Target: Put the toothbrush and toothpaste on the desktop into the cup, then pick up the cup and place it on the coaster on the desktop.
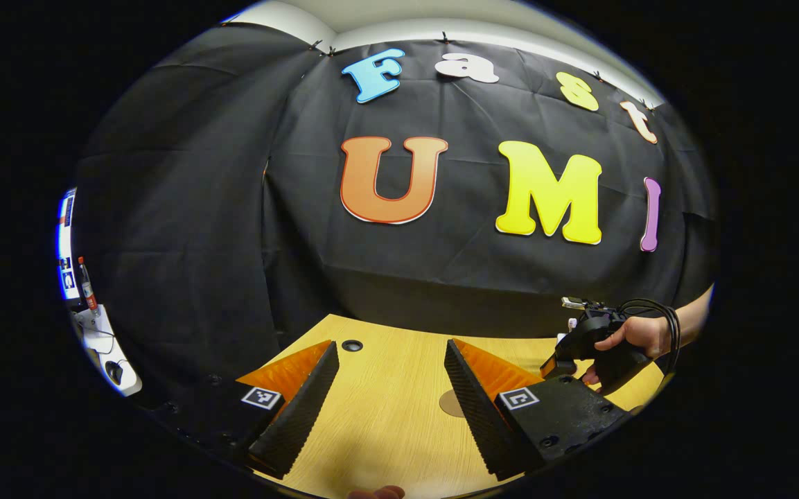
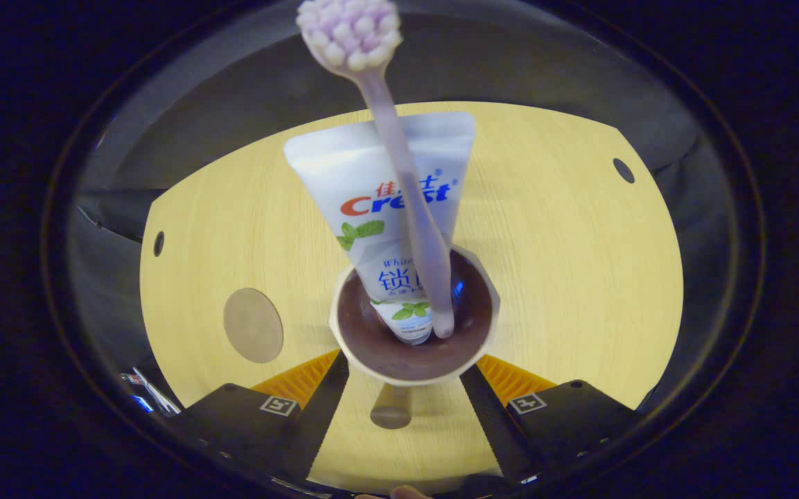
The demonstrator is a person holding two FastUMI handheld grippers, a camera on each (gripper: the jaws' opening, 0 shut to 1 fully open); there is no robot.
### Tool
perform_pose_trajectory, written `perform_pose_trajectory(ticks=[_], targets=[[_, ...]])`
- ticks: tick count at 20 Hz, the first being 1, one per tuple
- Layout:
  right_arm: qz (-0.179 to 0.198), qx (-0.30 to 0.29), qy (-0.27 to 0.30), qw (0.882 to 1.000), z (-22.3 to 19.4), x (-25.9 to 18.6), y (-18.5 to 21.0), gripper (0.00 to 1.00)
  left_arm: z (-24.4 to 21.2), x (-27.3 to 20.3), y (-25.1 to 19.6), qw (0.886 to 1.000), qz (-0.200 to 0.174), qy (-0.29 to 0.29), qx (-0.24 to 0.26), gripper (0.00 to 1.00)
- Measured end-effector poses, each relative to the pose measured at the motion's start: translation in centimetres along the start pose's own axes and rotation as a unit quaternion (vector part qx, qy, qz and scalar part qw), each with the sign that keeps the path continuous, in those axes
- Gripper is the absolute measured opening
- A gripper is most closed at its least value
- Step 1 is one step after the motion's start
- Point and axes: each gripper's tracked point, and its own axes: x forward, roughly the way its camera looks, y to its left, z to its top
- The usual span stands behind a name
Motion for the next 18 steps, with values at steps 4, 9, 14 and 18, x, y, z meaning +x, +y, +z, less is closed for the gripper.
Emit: perform_pose_trajectory(ticks=[4,9,14,18], targets=[[-0.017,0.005,0.021,1.0,-0.3,1.2,-0.1,0.81,-0.1,0.3,0.1,1.0,0.003,0.002,0.002,0.98],[-0.02,0.013,0.02,1.0,0.0,1.5,-0.3,0.67,-0.4,0.0,0.3,1.0,0.002,0.011,0.002,0.98],[-0.015,0.013,0.027,0.999,-0.2,1.8,-0.3,0.49,-0.4,-0.5,1.1,1.0,0.009,0.013,0.006,0.98],[-0.011,-0.008,0.032,0.999,-0.7,1.6,-0.2,0.27,-0.8,-0.9,1.1,1.0,0.008,0.02,-0.001,0.98]])
